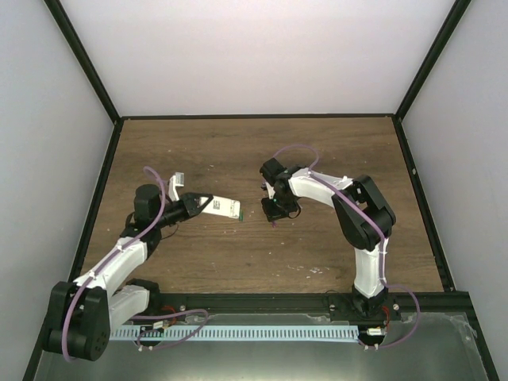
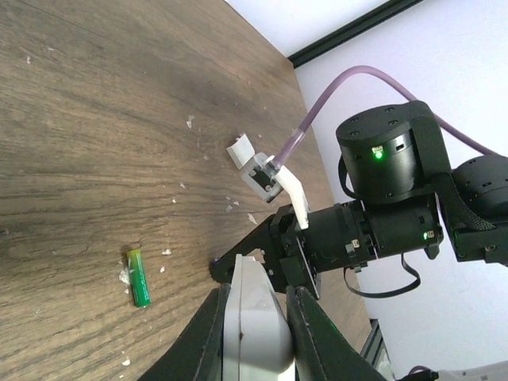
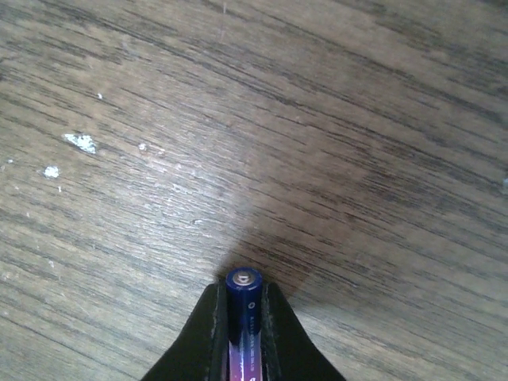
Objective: Load the batteries into the remote control
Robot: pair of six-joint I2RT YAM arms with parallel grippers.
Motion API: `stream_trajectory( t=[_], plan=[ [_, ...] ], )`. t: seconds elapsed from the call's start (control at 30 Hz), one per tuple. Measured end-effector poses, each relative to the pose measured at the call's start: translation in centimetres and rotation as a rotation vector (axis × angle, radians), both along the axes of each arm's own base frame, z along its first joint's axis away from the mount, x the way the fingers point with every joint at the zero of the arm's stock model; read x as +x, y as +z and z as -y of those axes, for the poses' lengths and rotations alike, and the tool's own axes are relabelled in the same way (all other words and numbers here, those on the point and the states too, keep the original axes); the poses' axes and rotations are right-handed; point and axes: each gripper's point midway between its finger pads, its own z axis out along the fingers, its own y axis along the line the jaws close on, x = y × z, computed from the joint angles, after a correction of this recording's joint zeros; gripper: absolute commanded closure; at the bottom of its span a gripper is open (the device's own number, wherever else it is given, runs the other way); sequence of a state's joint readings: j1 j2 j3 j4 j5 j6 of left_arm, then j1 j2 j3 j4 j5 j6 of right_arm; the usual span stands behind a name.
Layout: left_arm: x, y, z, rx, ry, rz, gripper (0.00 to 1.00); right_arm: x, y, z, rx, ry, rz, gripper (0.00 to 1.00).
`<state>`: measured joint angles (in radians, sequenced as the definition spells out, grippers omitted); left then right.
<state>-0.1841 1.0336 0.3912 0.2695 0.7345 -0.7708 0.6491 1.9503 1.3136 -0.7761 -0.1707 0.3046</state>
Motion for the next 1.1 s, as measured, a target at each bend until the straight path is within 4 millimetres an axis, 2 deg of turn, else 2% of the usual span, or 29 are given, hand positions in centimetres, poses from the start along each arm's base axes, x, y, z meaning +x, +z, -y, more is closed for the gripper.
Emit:
stream_trajectory(
  t=[0.3, 0.4, 0.5, 0.6, 0.67, 0.77, 0.83, 0.9, 0.97, 1.1],
  plan=[
    [0.5, 0.7, 0.4, -0.029, 0.004, 0.015, 1.0, 0.3, 0.1, 0.3, -0.006, 0.006, 0.007, 0.99],
    [0.7, 1.4, 0.6, -0.053, 0.015, 0.03, 1.0, 1.0, 0.9, 0.5, -0.003, -0.003, 0.016, 0.99],
    [1.1, 2.2, 0.7, -0.081, 0.035, 0.041, 1.0, 3.5, 4.2, -0.1, 0.053, -0.028, 0.089, 0.99],
    [1.5, 2.8, 0.8, -0.108, 0.052, 0.048, 1.0, 6.1, 9.4, -0.9, 0.152, -0.05, 0.204, 0.99],
    [1.8, 3.0, 0.8, -0.124, 0.065, 0.048, 1.0, 7.5, 14.0, -1.5, 0.242, -0.058, 0.297, 0.99],
    [2.4, 3.2, 0.9, -0.145, 0.084, 0.041, 1.0, 8.4, 19.5, -2.4, 0.365, -0.056, 0.402, 0.99],
    [2.8, 3.5, 0.9, -0.156, 0.096, 0.041, 1.0, 8.2, 21.6, -3.1, 0.43, -0.042, 0.435, 0.99],
    [3.3, 4.1, 0.8, -0.17, 0.112, 0.052, 1.0, 7.9, 22.7, -3.8, 0.484, -0.024, 0.441, 0.99],
    [3.7, 4.7, 0.8, -0.184, 0.127, 0.067, 1.0, 7.7, 22.9, -4.5, 0.528, -0.012, 0.435, 0.99],
    [4.6, 5.5, 0.6, -0.214, 0.163, 0.08, 1.0, 6.8, 21.4, -5.3, 0.579, 0.011, 0.388, 0.99]
  ],
)
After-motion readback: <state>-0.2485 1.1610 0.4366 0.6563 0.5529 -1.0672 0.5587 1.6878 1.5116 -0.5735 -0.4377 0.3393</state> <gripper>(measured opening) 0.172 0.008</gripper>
